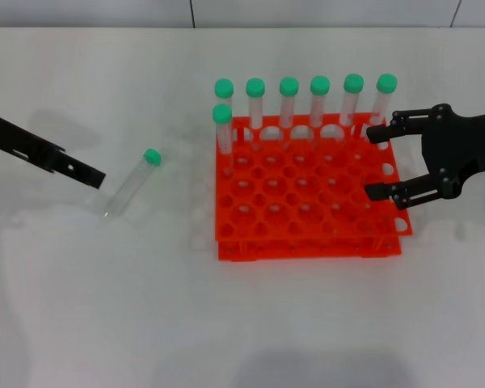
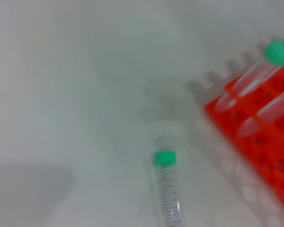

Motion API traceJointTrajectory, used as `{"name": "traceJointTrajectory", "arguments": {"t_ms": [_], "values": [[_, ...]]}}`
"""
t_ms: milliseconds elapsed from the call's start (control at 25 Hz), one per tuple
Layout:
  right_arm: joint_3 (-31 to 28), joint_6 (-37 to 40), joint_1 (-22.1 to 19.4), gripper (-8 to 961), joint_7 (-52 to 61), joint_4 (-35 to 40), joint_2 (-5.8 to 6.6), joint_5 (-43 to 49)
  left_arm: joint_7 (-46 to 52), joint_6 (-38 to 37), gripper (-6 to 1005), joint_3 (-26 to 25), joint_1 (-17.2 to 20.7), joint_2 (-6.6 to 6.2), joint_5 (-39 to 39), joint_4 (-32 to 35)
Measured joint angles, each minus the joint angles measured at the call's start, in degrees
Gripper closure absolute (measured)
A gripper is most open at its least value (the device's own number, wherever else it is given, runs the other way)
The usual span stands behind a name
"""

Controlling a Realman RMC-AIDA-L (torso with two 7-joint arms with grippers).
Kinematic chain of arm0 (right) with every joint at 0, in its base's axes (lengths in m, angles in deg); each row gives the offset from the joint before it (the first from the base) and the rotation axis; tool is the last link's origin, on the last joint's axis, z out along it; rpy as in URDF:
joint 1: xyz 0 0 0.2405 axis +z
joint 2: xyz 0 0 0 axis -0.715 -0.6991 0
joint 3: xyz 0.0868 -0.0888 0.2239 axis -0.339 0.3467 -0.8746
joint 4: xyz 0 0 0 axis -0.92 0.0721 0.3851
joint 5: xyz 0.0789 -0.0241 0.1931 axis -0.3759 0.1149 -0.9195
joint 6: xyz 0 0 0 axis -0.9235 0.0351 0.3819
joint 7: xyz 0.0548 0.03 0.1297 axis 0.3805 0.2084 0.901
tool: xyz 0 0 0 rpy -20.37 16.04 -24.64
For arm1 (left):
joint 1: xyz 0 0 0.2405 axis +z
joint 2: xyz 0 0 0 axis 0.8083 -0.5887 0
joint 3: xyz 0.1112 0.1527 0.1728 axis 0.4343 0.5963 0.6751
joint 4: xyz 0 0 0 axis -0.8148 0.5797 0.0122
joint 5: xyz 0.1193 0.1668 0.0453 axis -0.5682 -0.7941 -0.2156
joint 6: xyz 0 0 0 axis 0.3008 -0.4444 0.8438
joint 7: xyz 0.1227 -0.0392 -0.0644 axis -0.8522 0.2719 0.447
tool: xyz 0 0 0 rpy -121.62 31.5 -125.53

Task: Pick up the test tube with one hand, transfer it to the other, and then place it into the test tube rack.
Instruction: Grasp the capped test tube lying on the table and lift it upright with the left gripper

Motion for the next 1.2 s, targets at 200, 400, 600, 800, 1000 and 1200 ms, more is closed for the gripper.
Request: {"name": "traceJointTrajectory", "arguments": {"t_ms": [200, 400, 600, 800, 1000, 1200], "values": [[0.0, -0.1, -0.2, 111, -0.3, 0.4, -0.4, 0.2, 1.9, 3.4, 137, 0.8, -2.6, 1.66, -4.9, -4.4], [0.0, -0.2, -0.2, 111, -0.8, 0.4, -0.59, 0.4, 4.3, 6.8, 137, 2.9, -4.3, 2.35, -6.4, -8.6], [0.0, -0.3, -0.2, 112, -1.3, 0.4, -0.67, 0.5, 6.7, 9.1, 137, 5.9, -5.1, 3.19, -7.6, -10.7], [0.0, -0.3, -0.2, 112, -1.5, 0.4, -0.69, 0.5, 9.5, 12.3, 137, 9.5, -5.4, 3.66, -7.9, -11.8], [0.0, -0.4, -0.3, 112, -1.8, 0.3, -0.68, 0.5, 9.8, 12.8, 137, 9.6, -6.0, 4.12, -7.9, -12.6], [0.0, -0.4, -0.6, 112, -2.0, 0.3, -0.66, 0.5, 10.4, 13.4, 137, 10.8, -6.8, 4.18, -8.3, -14.0]]}}
